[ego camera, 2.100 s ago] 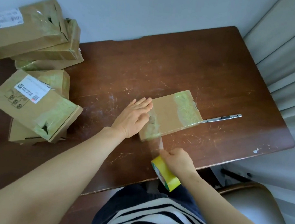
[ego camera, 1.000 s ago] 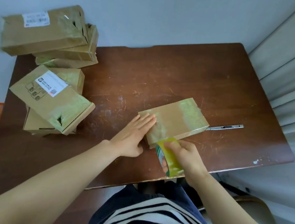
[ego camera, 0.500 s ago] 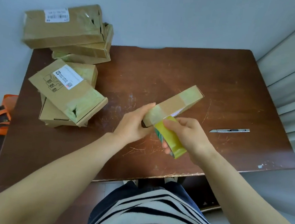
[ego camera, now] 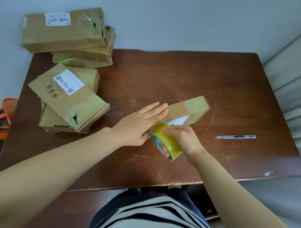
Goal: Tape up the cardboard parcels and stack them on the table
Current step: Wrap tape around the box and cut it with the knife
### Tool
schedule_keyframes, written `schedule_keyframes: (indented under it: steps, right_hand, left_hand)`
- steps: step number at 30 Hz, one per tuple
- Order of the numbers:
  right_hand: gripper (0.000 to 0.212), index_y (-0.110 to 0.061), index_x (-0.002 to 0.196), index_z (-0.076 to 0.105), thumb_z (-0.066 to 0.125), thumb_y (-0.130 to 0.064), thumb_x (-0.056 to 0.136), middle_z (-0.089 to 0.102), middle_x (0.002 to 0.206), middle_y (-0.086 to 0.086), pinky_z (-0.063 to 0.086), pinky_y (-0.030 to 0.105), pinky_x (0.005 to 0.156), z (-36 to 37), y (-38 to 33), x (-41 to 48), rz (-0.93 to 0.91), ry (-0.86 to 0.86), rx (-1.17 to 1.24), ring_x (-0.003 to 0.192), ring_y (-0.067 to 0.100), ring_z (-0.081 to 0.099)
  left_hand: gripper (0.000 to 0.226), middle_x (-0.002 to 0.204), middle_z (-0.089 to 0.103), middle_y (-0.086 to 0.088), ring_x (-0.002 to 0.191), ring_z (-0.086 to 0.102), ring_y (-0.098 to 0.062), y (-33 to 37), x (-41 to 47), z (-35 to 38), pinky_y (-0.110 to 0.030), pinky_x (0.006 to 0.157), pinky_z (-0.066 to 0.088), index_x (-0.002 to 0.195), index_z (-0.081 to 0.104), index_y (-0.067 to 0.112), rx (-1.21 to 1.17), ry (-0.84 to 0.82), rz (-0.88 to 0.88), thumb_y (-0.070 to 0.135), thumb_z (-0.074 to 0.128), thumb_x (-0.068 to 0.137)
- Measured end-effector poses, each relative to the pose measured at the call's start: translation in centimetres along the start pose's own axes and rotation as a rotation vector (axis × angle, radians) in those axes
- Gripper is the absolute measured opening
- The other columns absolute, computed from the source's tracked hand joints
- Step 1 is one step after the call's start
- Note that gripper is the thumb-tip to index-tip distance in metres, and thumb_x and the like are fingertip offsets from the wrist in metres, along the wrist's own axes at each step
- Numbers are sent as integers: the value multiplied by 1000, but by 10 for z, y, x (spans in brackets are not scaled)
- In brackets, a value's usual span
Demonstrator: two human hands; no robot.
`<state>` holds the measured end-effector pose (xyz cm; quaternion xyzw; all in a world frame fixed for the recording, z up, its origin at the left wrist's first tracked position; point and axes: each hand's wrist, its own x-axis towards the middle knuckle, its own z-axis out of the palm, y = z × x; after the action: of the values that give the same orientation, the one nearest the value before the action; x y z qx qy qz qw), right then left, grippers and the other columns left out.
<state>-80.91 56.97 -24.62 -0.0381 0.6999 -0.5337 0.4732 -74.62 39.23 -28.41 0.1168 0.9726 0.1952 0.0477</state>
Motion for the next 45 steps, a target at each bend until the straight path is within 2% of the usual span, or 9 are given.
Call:
schedule_keyframes:
  steps: [7,14,18,22,26,30,35,41,45]
  right_hand:
    - [29,1,90,65,55,-25,83,67,71,20,50,37,64,-3,-6,-1,-64,-116,61,62,31,64]
    - [16,-5,80,68,60,-16,88,67,68,17,52,32,66,17,-28,19,-112,-128,27,61,26,62]
    - [30,-3,76,69,60,-27,92,68,69,15,55,33,68,38,-39,40,-143,-89,-71,62,23,63]
    - [32,-19,55,63,67,-30,85,64,56,-8,48,18,56,51,-44,58,-86,29,-128,54,7,60]
    - [27,-22,56,56,70,-18,79,55,70,-9,42,30,75,60,-44,70,-35,138,-81,74,12,54]
    - [14,-10,77,64,67,-22,85,61,83,7,45,40,86,63,-38,68,-31,102,-71,88,26,57]
    - [62,18,110,48,49,-42,96,59,106,39,46,54,96,67,-33,53,-107,-15,-176,91,51,58]
    - [49,-6,120,55,45,-48,96,68,104,12,52,29,89,65,-21,48,-165,9,-322,103,34,60]
    - [73,-45,145,19,60,-17,92,47,131,-36,43,8,86,57,-4,23,-458,9,-382,115,7,48]
  left_hand:
    - [82,150,21,21,142,16,-1,-9,6,-14,-12,112,16,147,33,17,-744,38,-303,-22,50,76]
    - [66,138,52,1,126,50,-19,-30,-6,-17,-27,93,47,135,51,17,-1332,37,-651,-22,45,82]
    - [85,151,36,-6,139,33,-20,-29,-19,3,-34,115,28,149,29,20,-1120,126,-702,-19,55,78]
    - [141,157,-22,4,143,-18,-10,-14,-33,40,-34,118,2,148,-23,21,-735,60,-742,21,87,60]
    - [164,148,-39,10,126,-39,5,-1,-29,63,-30,113,-9,132,-43,27,-608,136,-803,46,92,42]
    - [160,150,-32,9,138,-25,-3,-10,-37,68,-37,116,3,141,-35,22,-634,87,-737,39,92,45]
    - [155,149,-40,-3,129,-46,-12,-16,-40,67,-39,116,-11,150,-18,15,-497,36,-638,58,87,44]
    - [150,152,-32,4,139,-28,-8,-13,-40,76,-40,118,5,151,-11,13,-559,114,-662,54,85,43]
    - [155,152,-24,12,141,-14,-4,-15,-38,74,-38,117,14,148,-22,19,-559,110,-651,53,82,39]
